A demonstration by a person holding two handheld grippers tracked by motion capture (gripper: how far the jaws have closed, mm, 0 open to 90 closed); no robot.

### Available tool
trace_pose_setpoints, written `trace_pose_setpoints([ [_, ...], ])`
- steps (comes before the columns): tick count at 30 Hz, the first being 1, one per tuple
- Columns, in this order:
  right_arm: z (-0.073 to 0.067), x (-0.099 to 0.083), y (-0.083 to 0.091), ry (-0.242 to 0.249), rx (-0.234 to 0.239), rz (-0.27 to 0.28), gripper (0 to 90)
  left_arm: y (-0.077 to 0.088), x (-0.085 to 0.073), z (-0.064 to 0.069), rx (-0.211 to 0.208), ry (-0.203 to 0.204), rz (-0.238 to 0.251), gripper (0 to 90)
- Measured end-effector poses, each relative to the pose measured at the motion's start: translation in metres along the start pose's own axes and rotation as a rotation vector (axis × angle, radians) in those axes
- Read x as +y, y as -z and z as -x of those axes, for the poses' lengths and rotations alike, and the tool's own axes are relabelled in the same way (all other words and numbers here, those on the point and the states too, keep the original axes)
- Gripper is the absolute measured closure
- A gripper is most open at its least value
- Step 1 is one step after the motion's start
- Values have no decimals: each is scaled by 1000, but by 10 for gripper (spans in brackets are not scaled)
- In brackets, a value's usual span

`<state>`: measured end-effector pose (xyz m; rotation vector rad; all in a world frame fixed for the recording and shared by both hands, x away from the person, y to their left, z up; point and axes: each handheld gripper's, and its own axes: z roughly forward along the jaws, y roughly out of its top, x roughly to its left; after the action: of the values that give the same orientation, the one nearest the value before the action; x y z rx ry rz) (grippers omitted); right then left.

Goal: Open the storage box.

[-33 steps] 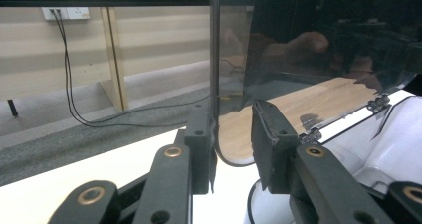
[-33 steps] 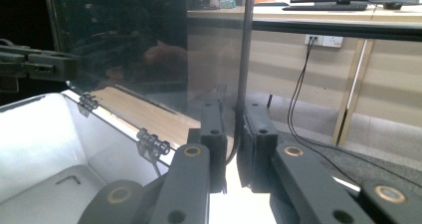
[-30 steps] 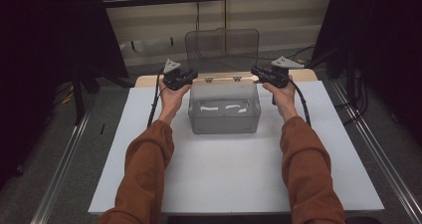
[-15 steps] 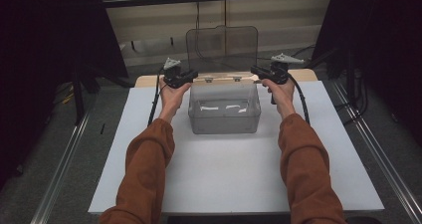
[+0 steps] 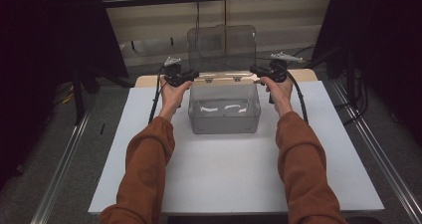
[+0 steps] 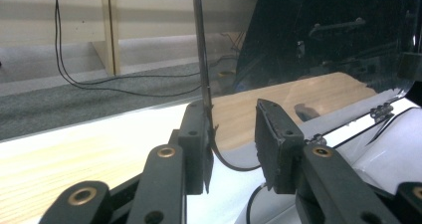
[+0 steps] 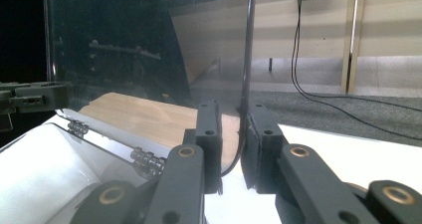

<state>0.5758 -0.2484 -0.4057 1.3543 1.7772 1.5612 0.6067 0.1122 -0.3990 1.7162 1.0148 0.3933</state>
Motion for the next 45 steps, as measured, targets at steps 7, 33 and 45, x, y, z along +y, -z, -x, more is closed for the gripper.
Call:
trace_pose_setpoints([
  [7,-1,-1,-2,-27,-14,-2,771,0,2,2,12,11,-21,662],
  [33,2,1,-10,-118,-16,-56,721,-8,1,2,14,52,-50,565],
  [45,5,0,-14,-149,-13,-110,679,-10,0,-1,6,94,-83,520],
])
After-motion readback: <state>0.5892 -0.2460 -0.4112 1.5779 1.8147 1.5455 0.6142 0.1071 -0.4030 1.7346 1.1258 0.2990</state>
